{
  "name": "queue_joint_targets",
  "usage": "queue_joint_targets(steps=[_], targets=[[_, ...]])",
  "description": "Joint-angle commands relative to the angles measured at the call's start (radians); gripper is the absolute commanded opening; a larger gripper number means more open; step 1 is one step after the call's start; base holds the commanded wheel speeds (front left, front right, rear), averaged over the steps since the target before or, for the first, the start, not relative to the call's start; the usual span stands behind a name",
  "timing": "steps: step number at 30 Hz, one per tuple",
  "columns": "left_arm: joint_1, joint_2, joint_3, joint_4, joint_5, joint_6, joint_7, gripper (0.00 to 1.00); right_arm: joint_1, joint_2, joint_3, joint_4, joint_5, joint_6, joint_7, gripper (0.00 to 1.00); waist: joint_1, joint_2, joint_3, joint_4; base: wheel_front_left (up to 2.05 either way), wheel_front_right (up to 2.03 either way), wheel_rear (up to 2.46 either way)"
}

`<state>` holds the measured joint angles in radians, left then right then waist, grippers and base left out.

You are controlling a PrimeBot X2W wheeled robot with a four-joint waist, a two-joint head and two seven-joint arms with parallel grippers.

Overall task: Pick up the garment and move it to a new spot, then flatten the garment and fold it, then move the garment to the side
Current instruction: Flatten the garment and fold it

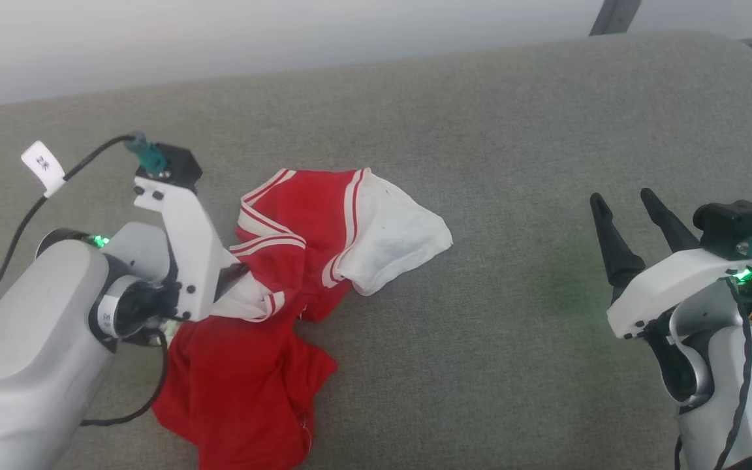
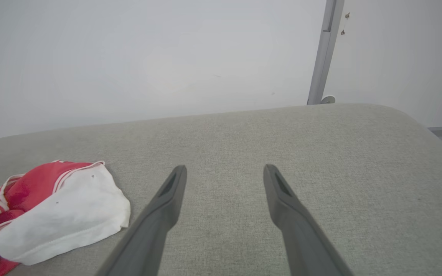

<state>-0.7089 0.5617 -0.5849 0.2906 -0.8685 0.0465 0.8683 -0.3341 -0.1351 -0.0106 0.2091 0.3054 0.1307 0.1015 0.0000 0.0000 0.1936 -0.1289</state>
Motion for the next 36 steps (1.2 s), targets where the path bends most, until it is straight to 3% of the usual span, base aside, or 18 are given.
queue_joint_targets(steps=[1, 10, 11, 12, 13, 14, 15, 30, 36], targets=[[-0.009, 0.007, -0.002, 0.024, 0.010, -0.006, -0.006, 1.00, -0.009, -0.005, -0.002, 0.002, 0.001, 0.000, -0.004, 1.00, 0.0000, 0.0000, 0.009, -0.008, 0.00, 0.00, 0.00], [-0.034, -0.020, -0.003, 0.170, -0.006, -0.022, -0.016, 1.00, -0.016, -0.008, -0.006, 0.001, -0.003, 0.000, -0.006, 1.00, 0.0000, 0.0000, 0.030, -0.020, 0.00, 0.00, 0.00], [-0.036, -0.022, -0.002, 0.178, -0.010, -0.024, -0.017, 0.89, -0.015, -0.008, -0.007, 0.001, -0.004, 0.000, -0.006, 1.00, 0.0000, 0.0000, 0.031, -0.020, 0.00, 0.00, 0.00], [-0.037, -0.026, 0.001, 0.184, -0.016, -0.022, -0.019, 0.48, -0.015, -0.009, -0.009, 0.000, -0.005, 0.000, -0.007, 1.00, 0.0000, 0.0000, 0.031, -0.019, 0.00, 0.00, 0.00], [-0.038, -0.029, 0.002, 0.189, -0.019, -0.023, -0.018, 0.34, -0.015, -0.009, -0.010, 0.000, -0.006, 0.000, -0.006, 1.00, 0.0000, 0.0000, 0.031, -0.017, 0.00, 0.00, 0.00], [-0.042, -0.031, 0.003, 0.192, -0.023, -0.025, -0.016, 0.09, -0.015, -0.011, -0.011, 0.001, -0.007, 0.000, -0.006, 1.00, 0.0000, 0.0000, 0.030, -0.015, 0.00, 0.00, 0.00], [-0.047, -0.031, 0.003, 0.193, -0.024, -0.026, -0.017, 0.00, -0.015, -0.011, -0.012, 0.001, -0.008, 0.000, -0.006, 1.00, 0.0000, 0.0000, 0.030, -0.013, 0.00, 0.00, 0.00], [-0.028, -0.008, 0.054, 0.132, -0.053, 0.010, -0.046, 0.00, 0.001, -0.006, -0.028, -0.007, -0.018, 0.000, -0.002, 1.00, 0.0000, 0.0000, 0.017, 0.026, 0.00, 0.00, 0.00], [0.009, 0.006, 0.091, 0.078, -0.083, 0.048, -0.065, 0.00, 0.005, -0.004, -0.030, -0.011, -0.019, 0.000, -0.001, 1.00, 0.0000, 0.0000, 0.014, 0.035, 0.00, 0.00, 0.00]])
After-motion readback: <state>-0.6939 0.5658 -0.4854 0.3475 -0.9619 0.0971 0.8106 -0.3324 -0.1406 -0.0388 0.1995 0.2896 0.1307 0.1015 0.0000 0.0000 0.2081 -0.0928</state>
